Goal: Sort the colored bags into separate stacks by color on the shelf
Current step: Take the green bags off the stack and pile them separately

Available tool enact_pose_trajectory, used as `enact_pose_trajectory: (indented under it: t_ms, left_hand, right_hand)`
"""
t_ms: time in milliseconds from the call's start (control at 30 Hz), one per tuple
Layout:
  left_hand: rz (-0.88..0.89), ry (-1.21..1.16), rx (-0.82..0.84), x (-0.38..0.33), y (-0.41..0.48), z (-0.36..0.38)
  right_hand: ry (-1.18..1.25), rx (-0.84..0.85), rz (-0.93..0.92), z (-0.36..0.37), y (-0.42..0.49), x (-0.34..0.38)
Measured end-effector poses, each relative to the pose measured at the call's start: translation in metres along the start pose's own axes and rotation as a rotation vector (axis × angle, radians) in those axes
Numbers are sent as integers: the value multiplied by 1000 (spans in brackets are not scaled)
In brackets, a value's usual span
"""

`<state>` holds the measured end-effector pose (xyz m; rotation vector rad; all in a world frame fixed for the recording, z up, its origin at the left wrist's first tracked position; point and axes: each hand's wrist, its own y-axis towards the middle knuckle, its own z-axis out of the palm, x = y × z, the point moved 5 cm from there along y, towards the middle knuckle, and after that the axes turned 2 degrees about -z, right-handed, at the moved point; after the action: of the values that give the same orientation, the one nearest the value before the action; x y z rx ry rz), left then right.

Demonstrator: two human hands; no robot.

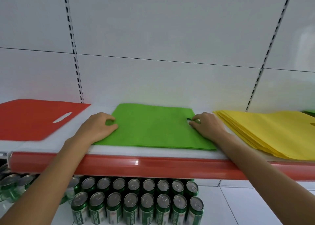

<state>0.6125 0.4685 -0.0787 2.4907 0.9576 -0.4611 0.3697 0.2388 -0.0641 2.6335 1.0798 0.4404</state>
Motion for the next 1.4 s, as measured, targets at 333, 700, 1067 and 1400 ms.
enact_pose_trajectory:
  t_ms: [333, 700, 1067, 1400]
  left_hand:
    - [134, 137, -54, -36, -10, -37]
    - [343, -35, -147, -243, -60, 10]
    - [492, -128, 29, -450, -94, 131]
    - [583, -93, 88, -581, -81, 176]
  right_hand:
    - [317, -265, -48, -60, -8, -12]
    - [171, -276, -6, -159, -51, -184]
    - [31, -159, 127, -204, -122, -397]
    - [61, -195, 158, -231, -106, -502]
